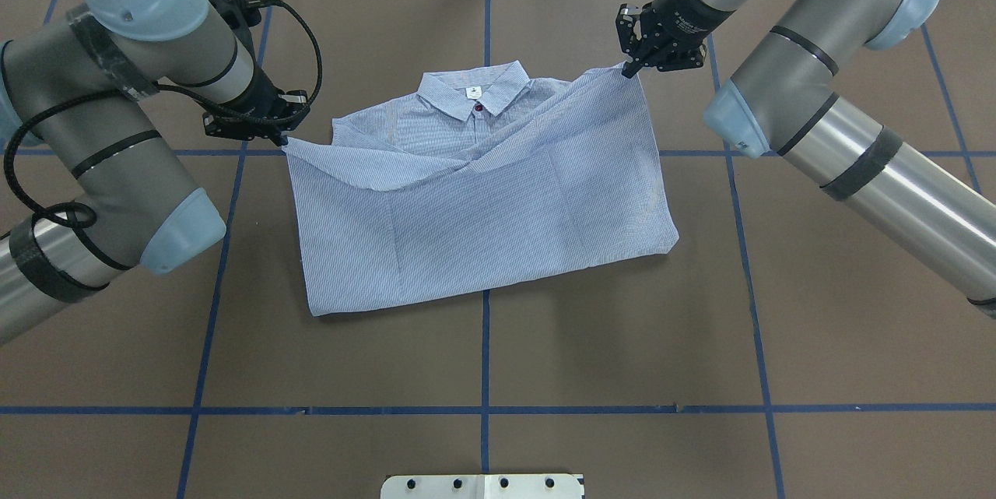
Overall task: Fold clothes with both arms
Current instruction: 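Carry both hem corners over the shirt toward the collar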
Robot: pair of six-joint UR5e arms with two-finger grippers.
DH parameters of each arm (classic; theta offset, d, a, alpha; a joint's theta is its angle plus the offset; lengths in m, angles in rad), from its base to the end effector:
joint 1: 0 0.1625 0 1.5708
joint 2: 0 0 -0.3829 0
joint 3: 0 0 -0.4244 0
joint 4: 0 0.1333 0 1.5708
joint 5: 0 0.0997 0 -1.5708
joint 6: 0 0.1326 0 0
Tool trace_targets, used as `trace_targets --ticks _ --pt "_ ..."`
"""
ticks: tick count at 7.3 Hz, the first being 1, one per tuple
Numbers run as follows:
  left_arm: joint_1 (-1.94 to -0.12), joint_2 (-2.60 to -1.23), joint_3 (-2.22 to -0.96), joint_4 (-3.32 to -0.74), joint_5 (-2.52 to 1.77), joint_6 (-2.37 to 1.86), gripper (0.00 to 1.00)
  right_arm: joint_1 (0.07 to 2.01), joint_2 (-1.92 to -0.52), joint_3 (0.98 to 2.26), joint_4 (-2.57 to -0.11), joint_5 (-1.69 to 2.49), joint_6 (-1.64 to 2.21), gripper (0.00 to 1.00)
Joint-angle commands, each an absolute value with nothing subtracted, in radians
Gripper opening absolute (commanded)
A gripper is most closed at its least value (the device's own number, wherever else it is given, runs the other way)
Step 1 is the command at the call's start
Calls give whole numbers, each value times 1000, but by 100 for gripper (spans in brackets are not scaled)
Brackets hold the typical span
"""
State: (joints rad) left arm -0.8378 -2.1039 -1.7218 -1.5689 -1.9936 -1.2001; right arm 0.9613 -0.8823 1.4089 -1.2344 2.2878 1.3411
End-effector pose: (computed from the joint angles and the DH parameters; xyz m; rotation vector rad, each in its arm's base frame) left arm 0.3944 -0.5560 0.2551 0.0476 0.7860 -0.2987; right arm -0.3920 -0.6422 0.2341 -0.0931 -1.0607 0.3526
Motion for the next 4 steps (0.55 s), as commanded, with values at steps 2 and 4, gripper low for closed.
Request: trace_targets --ticks 2,4 --pt "-870 -2128 -1577 -1693 -2008 -1135 0 973 -827 1298 -1233 2283 1338 0" --pt "-868 -2178 -1516 -1715 -2008 -1134 0 976 -836 1261 -1233 2281 1318 0"
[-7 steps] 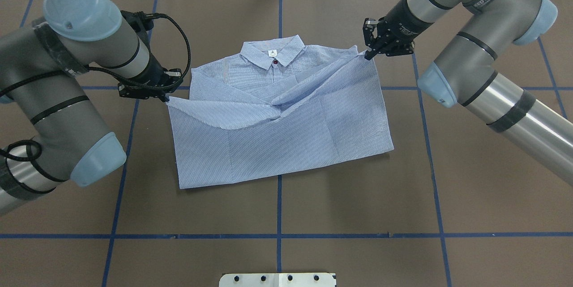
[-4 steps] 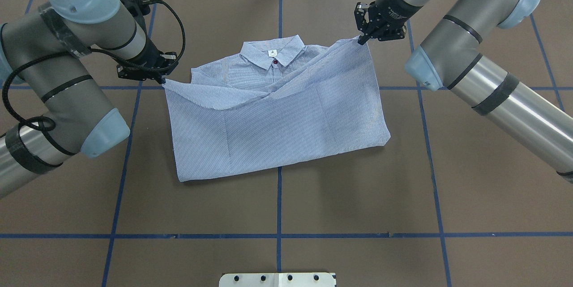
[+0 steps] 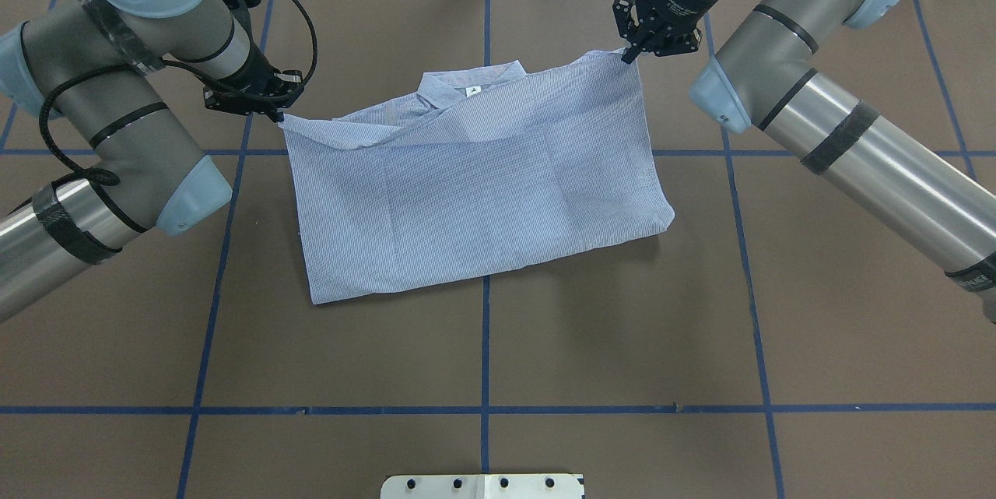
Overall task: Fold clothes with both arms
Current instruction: 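Lay the hem down by the collar and open both grippers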
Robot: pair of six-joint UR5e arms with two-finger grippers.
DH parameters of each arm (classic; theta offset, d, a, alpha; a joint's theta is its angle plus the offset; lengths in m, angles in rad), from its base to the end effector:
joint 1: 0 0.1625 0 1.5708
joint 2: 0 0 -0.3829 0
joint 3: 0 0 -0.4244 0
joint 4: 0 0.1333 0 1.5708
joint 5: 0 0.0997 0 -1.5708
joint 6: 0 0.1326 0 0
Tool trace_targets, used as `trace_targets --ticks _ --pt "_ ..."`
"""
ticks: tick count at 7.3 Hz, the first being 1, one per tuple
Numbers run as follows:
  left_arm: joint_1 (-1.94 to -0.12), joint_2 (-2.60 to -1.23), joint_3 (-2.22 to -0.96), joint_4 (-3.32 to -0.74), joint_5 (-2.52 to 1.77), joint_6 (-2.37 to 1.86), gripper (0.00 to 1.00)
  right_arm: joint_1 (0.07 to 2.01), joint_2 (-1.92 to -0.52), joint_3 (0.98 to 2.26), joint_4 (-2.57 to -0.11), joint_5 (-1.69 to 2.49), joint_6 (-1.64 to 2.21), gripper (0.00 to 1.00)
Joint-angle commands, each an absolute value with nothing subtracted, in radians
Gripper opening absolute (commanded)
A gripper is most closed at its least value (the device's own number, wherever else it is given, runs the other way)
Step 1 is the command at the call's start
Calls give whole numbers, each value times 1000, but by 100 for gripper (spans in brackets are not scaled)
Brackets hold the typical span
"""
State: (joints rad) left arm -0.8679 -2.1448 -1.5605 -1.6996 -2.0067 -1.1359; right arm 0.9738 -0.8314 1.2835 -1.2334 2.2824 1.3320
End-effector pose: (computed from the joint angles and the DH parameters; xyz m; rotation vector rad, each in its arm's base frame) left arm 0.4065 -0.5994 0.2861 0.0807 0.7970 -0.2588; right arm -0.4006 -0.6724 0.2599 -0.1237 -1.0079 0.3907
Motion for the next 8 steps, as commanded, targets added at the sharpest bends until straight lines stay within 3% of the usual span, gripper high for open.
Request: trace_targets --ticks 1,5,6,7,8 --pt "-868 -2187 -1485 -1738 -2008 -1135 0 976 -836 1253 -1233 2280 1316 0" --pt "-865 -2197 -1421 -1786 -2008 -1134 0 974 -838 1215 -1233 2279 1318 0" --pt "-868 -2201 -1413 -1787 -2006 -1134 26 974 -838 1198 -1233 2279 1319 0" --pt "-870 -2201 -1413 -1795 -2003 -1128 99 970 -835 1184 -1233 2267 1316 94" --pt "-890 -2200 -1413 -1796 -2006 -1126 100 969 -831 1180 -1233 2255 1315 100"
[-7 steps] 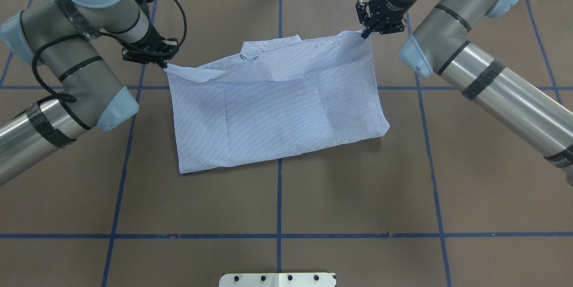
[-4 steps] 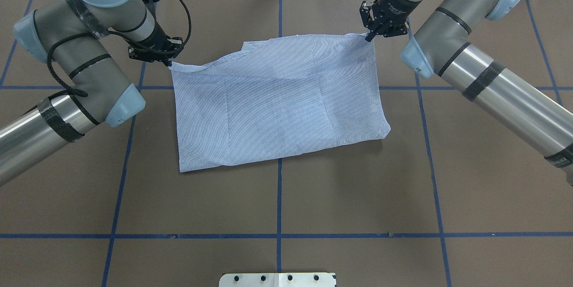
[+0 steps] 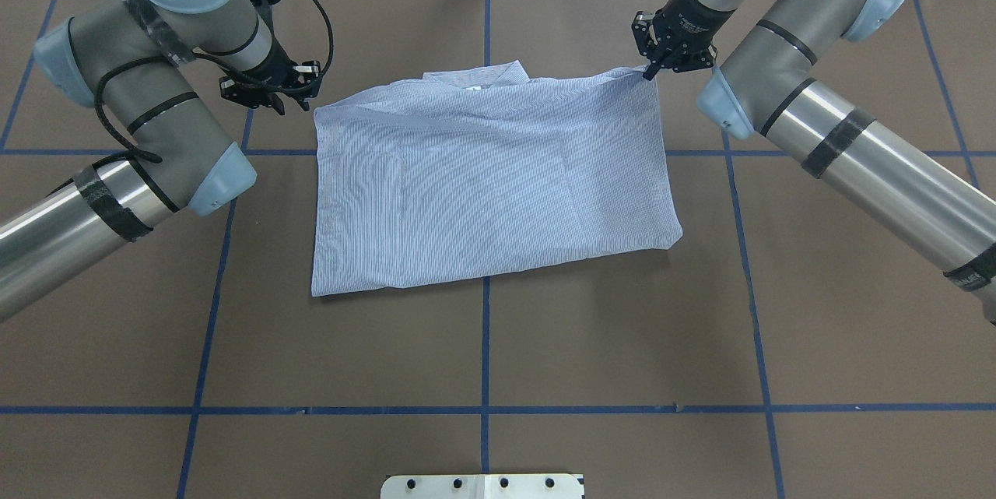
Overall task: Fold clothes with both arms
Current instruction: 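Raise the left gripper while the right gripper moves to the folded shirt's side edge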
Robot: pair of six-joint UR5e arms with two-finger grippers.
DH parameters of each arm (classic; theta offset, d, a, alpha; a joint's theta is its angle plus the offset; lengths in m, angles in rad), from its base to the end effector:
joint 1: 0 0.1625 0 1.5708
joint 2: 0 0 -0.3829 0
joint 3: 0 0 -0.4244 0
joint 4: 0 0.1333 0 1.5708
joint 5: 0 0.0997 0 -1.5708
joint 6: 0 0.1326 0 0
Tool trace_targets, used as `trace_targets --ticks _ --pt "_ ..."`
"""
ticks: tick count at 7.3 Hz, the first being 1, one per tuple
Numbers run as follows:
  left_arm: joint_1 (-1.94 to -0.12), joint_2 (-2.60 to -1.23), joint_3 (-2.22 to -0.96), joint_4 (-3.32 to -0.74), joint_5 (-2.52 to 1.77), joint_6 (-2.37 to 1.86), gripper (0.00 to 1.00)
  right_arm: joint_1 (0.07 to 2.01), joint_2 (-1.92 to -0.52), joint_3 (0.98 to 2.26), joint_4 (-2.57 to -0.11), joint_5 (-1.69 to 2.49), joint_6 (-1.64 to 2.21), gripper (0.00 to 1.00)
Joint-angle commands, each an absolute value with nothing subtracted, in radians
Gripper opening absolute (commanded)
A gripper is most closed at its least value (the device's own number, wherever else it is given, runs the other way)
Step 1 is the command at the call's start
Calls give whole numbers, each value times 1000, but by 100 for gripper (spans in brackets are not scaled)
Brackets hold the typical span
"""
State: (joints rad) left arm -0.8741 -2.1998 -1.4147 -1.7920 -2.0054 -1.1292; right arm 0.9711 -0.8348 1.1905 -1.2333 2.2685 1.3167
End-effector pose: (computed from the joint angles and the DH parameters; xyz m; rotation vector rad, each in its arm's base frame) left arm 0.4261 -0.6300 0.3075 0.0879 0.7969 -0.2584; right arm -0.4098 -0.6847 0.3129 -0.1663 -0.9334 0.4214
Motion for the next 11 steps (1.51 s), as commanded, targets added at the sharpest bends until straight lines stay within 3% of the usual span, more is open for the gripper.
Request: trace_targets --ticks 1,5,7,9,11 --pt "-894 -2195 -1416 -1795 -2006 -1126 100 968 -827 1178 -1235 2255 1313 100" --pt "-902 -2168 -1483 -1779 -2003 -1126 100 963 -825 1207 -1238 2258 1263 100" --pt "-900 -2123 -1670 -1622 -2005 -1126 100 907 -950 1392 -1243 2250 1264 100" --pt "-900 -2126 -1712 -1579 -2006 -1129 100 809 -1119 1600 -1247 2196 1278 100" --pt "-897 -2128 -1723 -1578 -2006 -1137 100 756 -1231 1693 -1247 2189 1278 100"
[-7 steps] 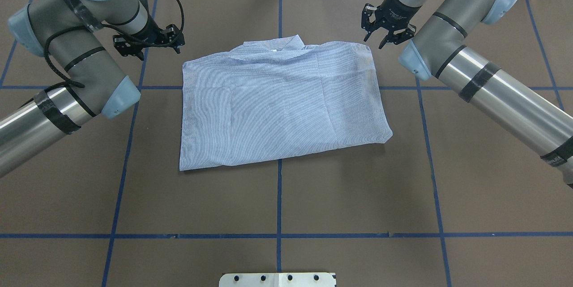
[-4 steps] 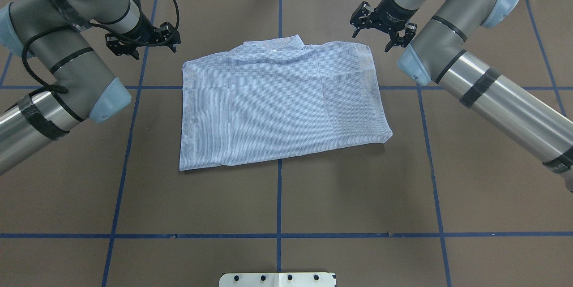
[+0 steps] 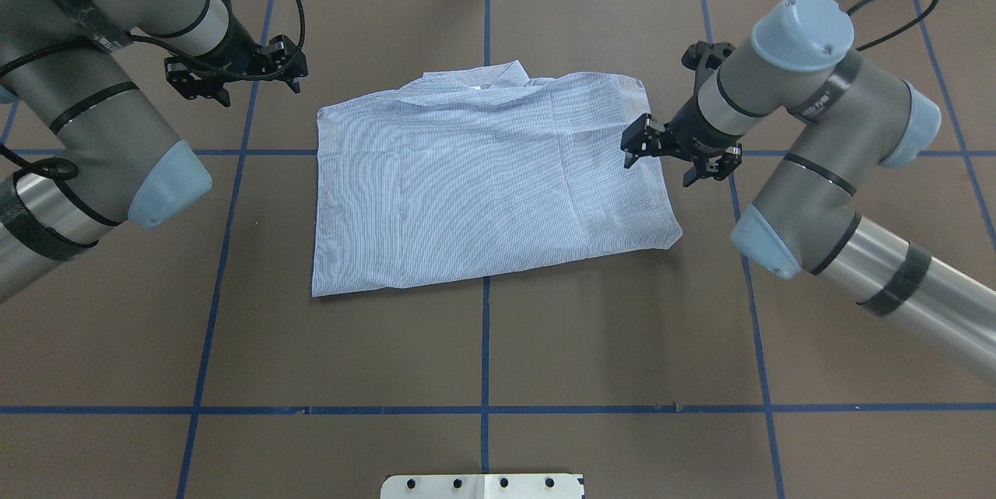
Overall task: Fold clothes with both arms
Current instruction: 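Raise the left gripper while the right gripper moves to the folded shirt's side edge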
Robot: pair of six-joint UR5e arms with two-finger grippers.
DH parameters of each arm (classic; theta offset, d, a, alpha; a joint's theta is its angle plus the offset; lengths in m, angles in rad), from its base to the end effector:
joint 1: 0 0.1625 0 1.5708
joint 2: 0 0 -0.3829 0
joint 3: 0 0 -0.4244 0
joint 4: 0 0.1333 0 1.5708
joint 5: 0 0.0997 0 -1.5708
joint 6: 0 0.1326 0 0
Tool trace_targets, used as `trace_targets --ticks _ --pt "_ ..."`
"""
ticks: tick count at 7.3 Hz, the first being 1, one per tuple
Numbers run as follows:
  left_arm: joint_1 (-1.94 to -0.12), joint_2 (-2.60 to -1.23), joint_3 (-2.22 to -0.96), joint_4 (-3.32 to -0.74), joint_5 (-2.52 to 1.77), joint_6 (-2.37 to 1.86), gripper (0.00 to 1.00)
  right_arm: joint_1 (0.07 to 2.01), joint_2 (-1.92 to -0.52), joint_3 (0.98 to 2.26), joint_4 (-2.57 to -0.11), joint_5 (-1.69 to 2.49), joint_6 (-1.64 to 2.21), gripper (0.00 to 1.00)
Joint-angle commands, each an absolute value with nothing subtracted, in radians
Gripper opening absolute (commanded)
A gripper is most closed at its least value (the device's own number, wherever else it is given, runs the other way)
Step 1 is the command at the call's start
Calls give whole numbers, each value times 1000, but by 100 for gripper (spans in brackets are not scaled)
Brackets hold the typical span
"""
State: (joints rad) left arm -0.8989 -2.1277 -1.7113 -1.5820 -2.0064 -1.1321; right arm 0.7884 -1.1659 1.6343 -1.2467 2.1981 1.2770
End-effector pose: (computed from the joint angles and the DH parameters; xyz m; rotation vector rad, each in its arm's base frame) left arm 0.3638 -0.5816 0.2414 0.1053 0.8076 -0.2803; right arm -0.4372 -0.5185 0.3272 -0.1143 -0.9614 0.2070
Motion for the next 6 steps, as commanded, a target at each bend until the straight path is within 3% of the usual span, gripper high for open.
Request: trace_targets --ticks 1,6 --pt "-891 -2128 -1723 -1578 -2009 -1140 100 740 -1250 1694 -1247 2189 1276 100" --pt "-891 -2126 -1726 -1580 -2006 -1141 100 709 -1243 1664 -1243 2171 1273 92"
